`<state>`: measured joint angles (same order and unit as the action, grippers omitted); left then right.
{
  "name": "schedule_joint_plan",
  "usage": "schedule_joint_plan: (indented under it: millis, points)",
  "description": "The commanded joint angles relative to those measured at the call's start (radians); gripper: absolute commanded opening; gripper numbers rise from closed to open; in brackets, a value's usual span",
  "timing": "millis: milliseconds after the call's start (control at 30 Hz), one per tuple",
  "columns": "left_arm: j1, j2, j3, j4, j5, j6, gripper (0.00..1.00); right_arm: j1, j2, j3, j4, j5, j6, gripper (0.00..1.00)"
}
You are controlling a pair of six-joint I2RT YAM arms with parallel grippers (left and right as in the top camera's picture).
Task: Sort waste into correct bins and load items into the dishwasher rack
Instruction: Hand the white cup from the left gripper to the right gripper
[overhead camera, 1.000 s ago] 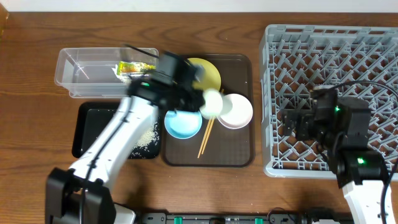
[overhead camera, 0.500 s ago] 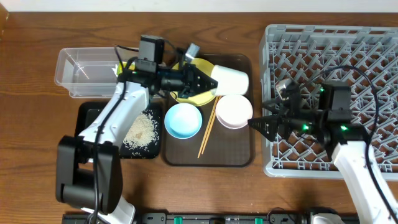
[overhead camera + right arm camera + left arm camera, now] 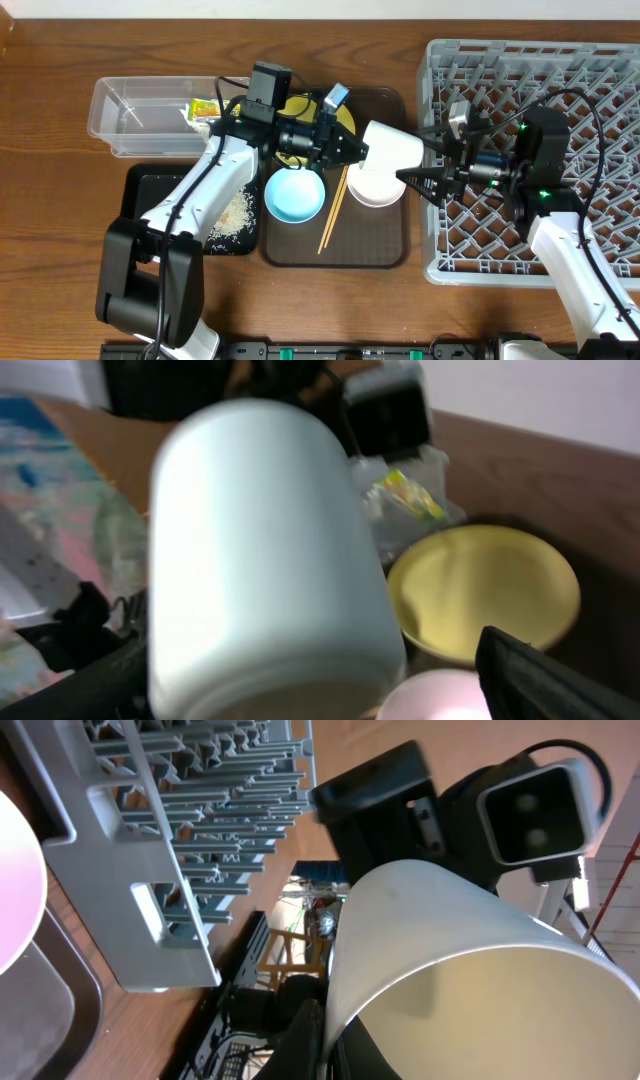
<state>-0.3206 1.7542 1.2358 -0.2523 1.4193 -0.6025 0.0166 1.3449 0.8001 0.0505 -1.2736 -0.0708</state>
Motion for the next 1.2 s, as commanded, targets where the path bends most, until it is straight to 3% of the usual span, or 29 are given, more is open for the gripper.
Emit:
schedule_joint_plan:
  millis: [0,233,667,967,1167]
  points:
    - [-0.002,-0.004,0.006,0.004,0.029,-0.001,0.06,0.005,0.004,0.015,0.040,-0.097,0.095,0.92]
    - [-0.002,-0.004,0.006,0.004,0.029,-0.002,0.06,0.005,0.004,0.015,0.072,-0.097,0.130,0.79]
    - [-0.002,-0.004,0.006,0.004,0.029,-0.002,0.06,0.050,0.004,0.015,0.073,-0.066,0.126,0.77]
    - [-0.002,-0.004,0.006,0.004,0.029,-0.002,0.06,0.050,0.004,0.015,0.097,-0.062,0.126,0.61]
    - [-0.002,-0.004,0.006,0.003,0.009,0.009,0.07,0.050,0.004,0.015,0.103,-0.039,0.126,0.41]
